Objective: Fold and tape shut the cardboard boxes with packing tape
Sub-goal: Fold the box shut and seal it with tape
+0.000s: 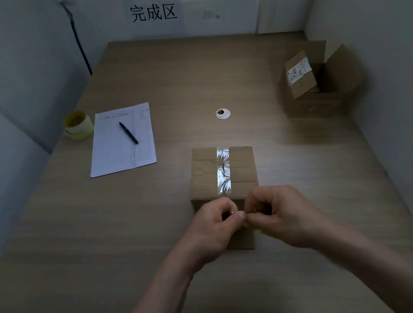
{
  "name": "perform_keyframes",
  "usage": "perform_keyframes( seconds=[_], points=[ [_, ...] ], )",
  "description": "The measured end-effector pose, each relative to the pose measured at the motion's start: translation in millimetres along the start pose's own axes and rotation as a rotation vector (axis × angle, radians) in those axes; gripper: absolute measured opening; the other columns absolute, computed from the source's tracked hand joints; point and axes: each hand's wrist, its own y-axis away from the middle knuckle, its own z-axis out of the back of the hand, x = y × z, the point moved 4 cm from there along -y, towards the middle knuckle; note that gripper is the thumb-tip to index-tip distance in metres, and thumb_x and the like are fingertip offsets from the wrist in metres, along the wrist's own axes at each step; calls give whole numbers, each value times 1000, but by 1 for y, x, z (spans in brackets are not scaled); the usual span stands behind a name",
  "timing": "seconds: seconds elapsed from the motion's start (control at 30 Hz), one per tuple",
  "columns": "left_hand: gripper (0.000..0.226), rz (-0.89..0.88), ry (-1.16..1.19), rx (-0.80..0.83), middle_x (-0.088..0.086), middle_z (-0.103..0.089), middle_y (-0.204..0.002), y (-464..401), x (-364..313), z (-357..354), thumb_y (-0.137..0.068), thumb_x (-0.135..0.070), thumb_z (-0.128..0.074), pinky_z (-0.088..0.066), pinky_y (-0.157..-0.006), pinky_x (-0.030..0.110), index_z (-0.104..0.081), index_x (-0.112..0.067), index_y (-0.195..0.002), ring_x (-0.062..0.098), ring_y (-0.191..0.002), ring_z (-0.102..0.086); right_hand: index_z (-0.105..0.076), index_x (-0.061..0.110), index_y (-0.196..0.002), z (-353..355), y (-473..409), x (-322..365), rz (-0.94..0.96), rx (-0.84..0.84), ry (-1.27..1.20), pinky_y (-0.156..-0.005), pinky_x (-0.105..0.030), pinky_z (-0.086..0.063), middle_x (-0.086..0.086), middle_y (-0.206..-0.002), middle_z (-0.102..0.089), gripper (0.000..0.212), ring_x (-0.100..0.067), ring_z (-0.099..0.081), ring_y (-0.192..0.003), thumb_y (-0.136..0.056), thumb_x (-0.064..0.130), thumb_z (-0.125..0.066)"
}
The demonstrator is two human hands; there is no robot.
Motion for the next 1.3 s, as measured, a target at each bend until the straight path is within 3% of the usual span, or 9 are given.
perform_keyframes(
  seconds=[0.2, 0.33, 0.47, 0.57, 0.7, 0.83, 1.03, 1.17, 1.3],
  points=[
    [27, -6, 92, -120, 2, -47, -63, 8, 7, 7, -94, -13, -56, -35, -59, 35, -49, -17, -68, 15, -61, -42, -53, 48, -125, -19, 25, -18, -162, 253, -566, -66, -30, -51, 6, -76, -59, 61, -15, -59, -73, -70, 36, -76],
    [22, -70, 40, -259, 8, -56, -64, 21, 21, 16, -90, -7, -63, -42, -60, 37, -56, -13, -70, 14, -62, -50, -56, 37, -129, -14, 33, -16, -136, 220, -560, -68, -33, -53, -1, -81, -61, 56, -20, -63, -75, -76, 28, -73],
    [23, -158, -99, -416, -8, -55, -63, 31, 27, 12, -90, -12, -65, -40, -53, 19, -56, -20, -71, 2, -58, -48, -58, 26, -130, -5, 32, -6, -136, 288, -594, -63, -23, -51, 3, -78, -66, 54, -13, -65, -72, -79, 17, -71],
    [28, -137, -101, -600, -8, -50, -60, 29, 35, 22, -90, -13, -66, -35, -52, 16, -52, -20, -67, 3, -55, -44, -64, 36, -121, 6, 28, -15, -233, 327, -409, -67, -22, -51, 9, -83, -66, 45, -4, -63, -76, -80, 25, -77],
    [30, -109, -190, -721, 0, -52, -80, 12, 45, 39, -84, -8, -70, -34, -67, 7, -52, -20, -64, 7, -74, -52, -61, 51, -106, 33, 15, -37, -274, 143, 339, -78, -35, -55, 19, -92, -63, 33, -1, -59, -83, -76, 63, -67],
    [23, -3, -185, -749, 7, -52, -90, -12, 57, 47, -85, -10, -70, -33, -70, 18, -56, -15, -67, 20, -83, -53, -64, 41, -112, 33, -2, -42, -167, 31, 533, -70, -38, -55, 12, -86, -68, 46, -8, -62, -77, -81, 71, -45],
    [25, -9, -220, -722, 5, -55, -87, -29, 70, 56, -85, -11, -69, -33, -64, 6, -54, -15, -66, 13, -76, -52, -63, 39, -121, 14, -20, -58, -159, -42, 724, -72, -35, -54, 6, -92, -74, 45, -19, -68, -88, -89, 68, -48],
    [23, 45, -141, -690, 9, -66, -82, -36, 83, 60, -87, -12, -68, -44, -71, 25, -56, -6, -68, 13, -86, -62, -56, 41, -131, 4, -25, -64, -189, -63, 761, -72, -35, -52, 1, -103, -74, 50, -26, -66, -98, -89, 66, -48],
    [29, 85, -60, -690, -1, -66, -68, -41, 86, 63, -83, -14, -73, -43, -62, 21, -57, -14, -60, 6, -70, -61, -39, 44, -140, -4, -24, -70, -194, -53, 754, -66, -36, -50, -4, -97, -73, 54, -32, -66, -89, -90, 64, -47]
  ],
)
